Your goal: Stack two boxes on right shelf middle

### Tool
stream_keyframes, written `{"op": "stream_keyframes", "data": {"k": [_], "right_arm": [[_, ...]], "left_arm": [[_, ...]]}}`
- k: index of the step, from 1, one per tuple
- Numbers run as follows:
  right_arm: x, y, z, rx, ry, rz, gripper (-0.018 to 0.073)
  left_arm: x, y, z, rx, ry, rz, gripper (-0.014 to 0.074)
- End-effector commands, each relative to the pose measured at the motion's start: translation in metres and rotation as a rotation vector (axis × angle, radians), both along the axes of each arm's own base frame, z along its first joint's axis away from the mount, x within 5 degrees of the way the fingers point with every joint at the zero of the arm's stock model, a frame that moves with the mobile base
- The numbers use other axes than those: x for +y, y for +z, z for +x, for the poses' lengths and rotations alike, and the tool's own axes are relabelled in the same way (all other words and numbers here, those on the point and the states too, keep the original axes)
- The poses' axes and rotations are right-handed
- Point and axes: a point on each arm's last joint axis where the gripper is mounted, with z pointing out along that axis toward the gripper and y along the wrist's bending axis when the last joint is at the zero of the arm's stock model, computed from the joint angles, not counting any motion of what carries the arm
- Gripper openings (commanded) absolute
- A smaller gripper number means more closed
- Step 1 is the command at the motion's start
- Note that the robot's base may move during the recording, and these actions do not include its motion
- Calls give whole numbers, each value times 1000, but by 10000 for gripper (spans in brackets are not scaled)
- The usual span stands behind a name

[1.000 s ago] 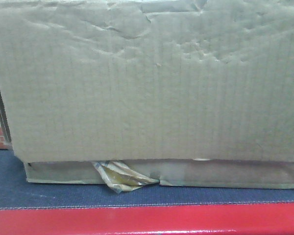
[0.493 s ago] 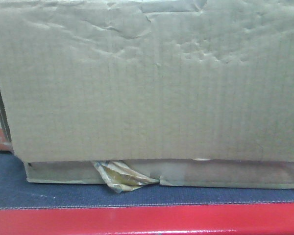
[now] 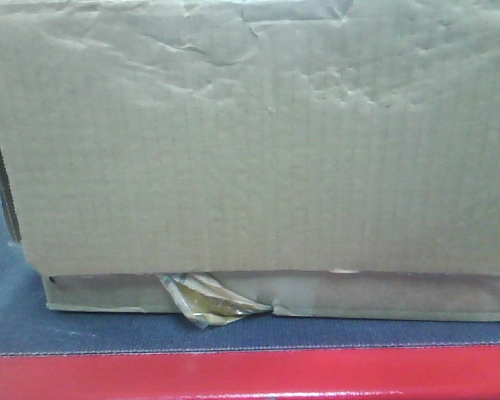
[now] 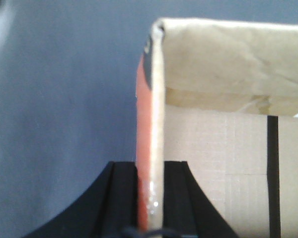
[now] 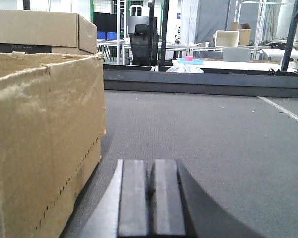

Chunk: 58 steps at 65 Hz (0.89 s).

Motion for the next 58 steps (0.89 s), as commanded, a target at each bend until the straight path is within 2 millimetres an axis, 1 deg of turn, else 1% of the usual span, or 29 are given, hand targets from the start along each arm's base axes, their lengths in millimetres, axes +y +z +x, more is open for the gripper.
{"op": "stream_keyframes", "data": {"k": [1, 4, 6, 7, 12, 13, 20, 26, 31, 35, 44, 49, 53, 56, 58], "right_arm": [[0, 2, 0, -27, -6, -1, -160], [0, 2, 0, -27, -6, -1, -160], [0, 2, 0, -27, -6, -1, -160], [0, 2, 0, -27, -6, -1, -160], [0, 2, 0, -27, -6, -1, -160], [0, 2, 0, -27, -6, -1, -160], [0, 2, 0, -27, -6, -1, -160], [0, 2, 0, -27, -6, -1, -160], [0, 2, 0, -27, -6, -1, -160], [0, 2, 0, -27, -6, -1, -160], [0, 2, 0, -27, -6, -1, -160], [0, 2, 0, -27, -6, -1, -160], [0, 2, 0, -27, -6, -1, -160], [0, 2, 0, -27, -6, -1, -160], [0, 2, 0, -27, -6, -1, -160]], "left_arm": [[-15, 34, -10, -93, 5, -26, -111], [-24, 48, -13, -142, 27, -41, -111], [-33, 58, -15, -178, 44, -40, -111], [-34, 62, -17, -192, 58, -34, -111], [-57, 81, -23, -259, 72, -2, -111], [-64, 85, -25, -277, 64, 6, -111], [-103, 98, -32, -331, -1, -30, -111], [-141, 98, -36, -329, -89, -74, -111], [-170, 92, -37, -306, -137, -85, -111], [-188, 85, -39, -287, -155, -77, -111], [-224, 61, -40, -203, -202, -61, -111], [-237, 44, -39, -145, -229, -47, -111], [-247, 26, -38, -84, -228, -39, -111], [-250, 16, -37, -52, -221, -37, -111], [-253, 6, -36, -19, -216, -32, -111]]}}
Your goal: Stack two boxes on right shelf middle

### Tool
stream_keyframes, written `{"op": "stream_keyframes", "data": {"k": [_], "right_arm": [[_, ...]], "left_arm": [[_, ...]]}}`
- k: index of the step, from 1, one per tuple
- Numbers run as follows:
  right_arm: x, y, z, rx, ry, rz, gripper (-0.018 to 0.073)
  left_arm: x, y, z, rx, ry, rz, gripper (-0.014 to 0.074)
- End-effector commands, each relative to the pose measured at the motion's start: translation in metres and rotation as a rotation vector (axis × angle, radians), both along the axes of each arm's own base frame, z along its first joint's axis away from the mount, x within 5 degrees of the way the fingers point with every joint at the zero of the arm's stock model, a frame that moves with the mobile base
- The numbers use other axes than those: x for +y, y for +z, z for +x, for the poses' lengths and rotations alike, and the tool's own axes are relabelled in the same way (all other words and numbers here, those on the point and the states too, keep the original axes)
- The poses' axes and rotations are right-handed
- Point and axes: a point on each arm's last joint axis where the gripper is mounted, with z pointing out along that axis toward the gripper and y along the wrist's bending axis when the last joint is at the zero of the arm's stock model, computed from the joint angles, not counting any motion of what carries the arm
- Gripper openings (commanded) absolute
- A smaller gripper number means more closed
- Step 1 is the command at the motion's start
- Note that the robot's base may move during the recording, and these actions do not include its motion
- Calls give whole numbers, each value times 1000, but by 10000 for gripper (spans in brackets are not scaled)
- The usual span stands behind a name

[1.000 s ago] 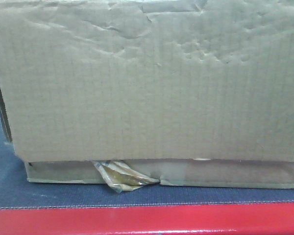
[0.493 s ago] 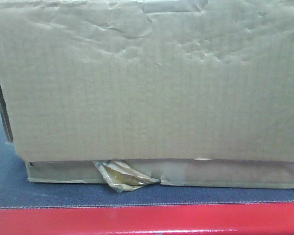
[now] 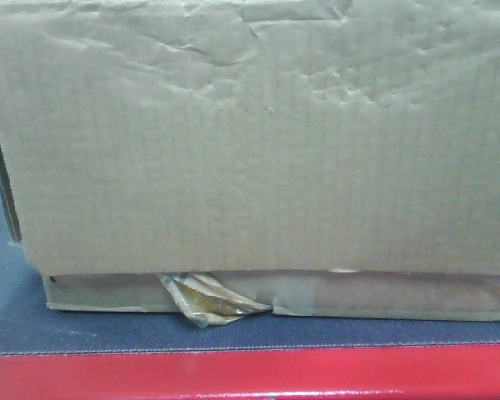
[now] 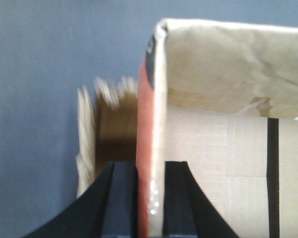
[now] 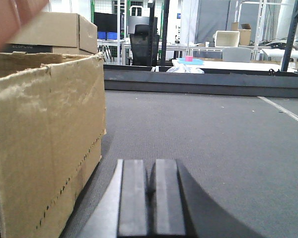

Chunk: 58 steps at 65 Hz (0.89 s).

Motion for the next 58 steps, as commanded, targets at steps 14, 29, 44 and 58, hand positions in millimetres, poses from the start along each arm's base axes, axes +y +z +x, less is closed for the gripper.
{"op": "stream_keyframes", "data": {"k": [14, 29, 44, 58], "right_arm": [[0, 2, 0, -27, -6, -1, -160], [0, 2, 0, -27, -6, -1, -160], [0, 2, 0, -27, -6, -1, -160], [0, 2, 0, -27, -6, -1, -160]], "left_arm": [[-11, -71, 5, 208, 34, 58, -111], [-20, -97, 8, 231, -7, 0, -111], [-26, -114, 17, 261, -6, 22, -111], [-33, -132, 25, 298, -9, 47, -111]]}}
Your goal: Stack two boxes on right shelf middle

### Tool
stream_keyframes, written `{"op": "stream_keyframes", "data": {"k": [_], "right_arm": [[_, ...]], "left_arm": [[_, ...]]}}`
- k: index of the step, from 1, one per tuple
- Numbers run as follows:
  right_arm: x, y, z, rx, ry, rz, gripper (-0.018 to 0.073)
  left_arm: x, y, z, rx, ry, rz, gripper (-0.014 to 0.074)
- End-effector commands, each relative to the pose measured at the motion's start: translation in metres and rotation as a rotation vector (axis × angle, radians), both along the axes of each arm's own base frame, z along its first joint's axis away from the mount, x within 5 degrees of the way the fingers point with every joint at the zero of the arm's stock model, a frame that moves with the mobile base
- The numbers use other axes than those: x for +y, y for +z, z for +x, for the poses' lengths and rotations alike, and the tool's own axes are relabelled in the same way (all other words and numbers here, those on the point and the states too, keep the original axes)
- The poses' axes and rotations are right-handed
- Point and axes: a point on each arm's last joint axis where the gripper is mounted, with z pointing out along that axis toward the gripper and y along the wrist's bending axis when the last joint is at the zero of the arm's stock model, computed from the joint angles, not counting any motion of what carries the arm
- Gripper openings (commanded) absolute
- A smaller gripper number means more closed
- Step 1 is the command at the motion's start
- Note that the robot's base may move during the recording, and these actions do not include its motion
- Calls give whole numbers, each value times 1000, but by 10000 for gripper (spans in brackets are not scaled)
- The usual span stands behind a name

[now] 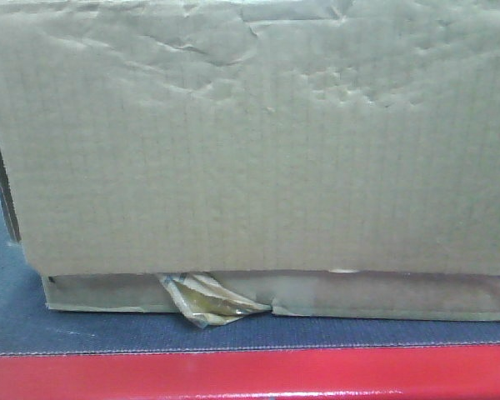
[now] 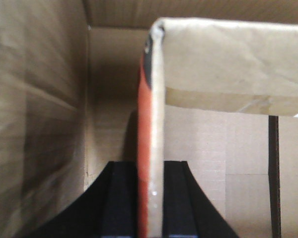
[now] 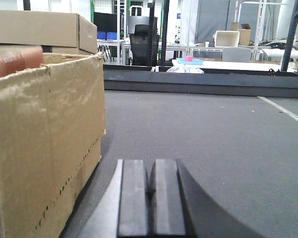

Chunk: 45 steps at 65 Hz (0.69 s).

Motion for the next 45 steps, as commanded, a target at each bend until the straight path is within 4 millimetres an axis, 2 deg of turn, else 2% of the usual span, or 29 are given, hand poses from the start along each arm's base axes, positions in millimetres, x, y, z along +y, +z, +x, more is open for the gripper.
{"op": "stream_keyframes", "data": {"k": [1, 26, 31, 39, 45], "right_arm": [[0, 2, 0, -27, -6, -1, -160], [0, 2, 0, -27, -6, -1, -160], [0, 2, 0, -27, -6, -1, -160], [0, 2, 0, -27, -6, -1, -160], [0, 2, 0, -27, -6, -1, -160]], "left_arm": [[-4, 1, 0, -18, -1, -22, -111], [-6, 2, 2, -41, -7, -35, -102], [-6, 2, 2, -40, -7, -37, -19], [-6, 2, 2, -40, -7, -37, 183], [-6, 3, 2, -42, -7, -39, 276]]}}
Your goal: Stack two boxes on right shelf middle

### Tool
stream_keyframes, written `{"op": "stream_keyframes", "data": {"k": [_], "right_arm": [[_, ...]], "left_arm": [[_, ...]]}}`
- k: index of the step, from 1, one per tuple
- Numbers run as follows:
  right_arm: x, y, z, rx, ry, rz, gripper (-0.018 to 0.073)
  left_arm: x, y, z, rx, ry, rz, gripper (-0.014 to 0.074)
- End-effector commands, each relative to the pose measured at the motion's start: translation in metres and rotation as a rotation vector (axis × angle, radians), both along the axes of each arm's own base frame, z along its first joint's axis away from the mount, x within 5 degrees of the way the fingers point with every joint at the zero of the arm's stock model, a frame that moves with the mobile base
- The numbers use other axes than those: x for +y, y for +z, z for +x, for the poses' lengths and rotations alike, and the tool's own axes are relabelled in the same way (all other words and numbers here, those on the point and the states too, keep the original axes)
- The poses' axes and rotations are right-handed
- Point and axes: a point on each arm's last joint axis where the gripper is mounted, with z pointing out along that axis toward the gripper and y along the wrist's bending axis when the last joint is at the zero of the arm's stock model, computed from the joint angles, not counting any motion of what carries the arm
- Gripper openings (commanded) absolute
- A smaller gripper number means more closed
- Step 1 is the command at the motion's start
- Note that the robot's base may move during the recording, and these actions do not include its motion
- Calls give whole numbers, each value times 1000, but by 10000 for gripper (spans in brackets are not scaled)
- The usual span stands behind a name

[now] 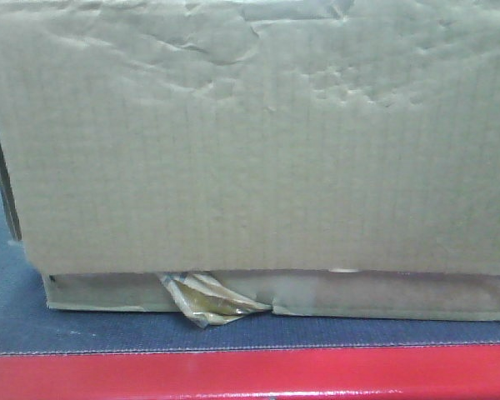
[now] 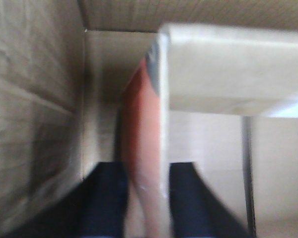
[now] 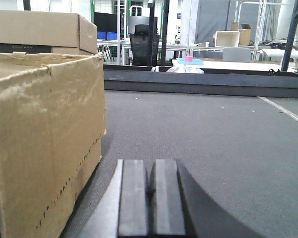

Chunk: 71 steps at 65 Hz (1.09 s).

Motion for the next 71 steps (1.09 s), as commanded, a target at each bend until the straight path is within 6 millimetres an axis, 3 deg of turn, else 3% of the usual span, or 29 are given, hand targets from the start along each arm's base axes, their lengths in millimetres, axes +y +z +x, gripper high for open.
{"op": "stream_keyframes", "data": {"k": [1, 10, 23, 28, 39, 53, 71], "right_arm": [[0, 2, 0, -27, -6, -1, -160], [0, 2, 0, -27, -6, -1, -160], [0, 2, 0, -27, -6, -1, -160], [0, 2, 0, -27, -6, -1, -160], [0, 2, 0, -27, -6, -1, -160], [0, 2, 0, -27, -6, -1, -160], [0, 2, 0, -27, -6, -1, -160]], "left_arm": [[-4, 4, 0, -25, -4, -33, 286], [-3, 15, -1, -34, -8, -37, 334], [2, 56, -10, -105, -32, -65, 330], [8, 75, -18, -136, -39, -58, 330], [27, 94, -25, -213, -13, 73, 330], [38, 92, -22, -189, -30, 70, 330], [62, 65, -11, -68, 3, 48, 330]]}}
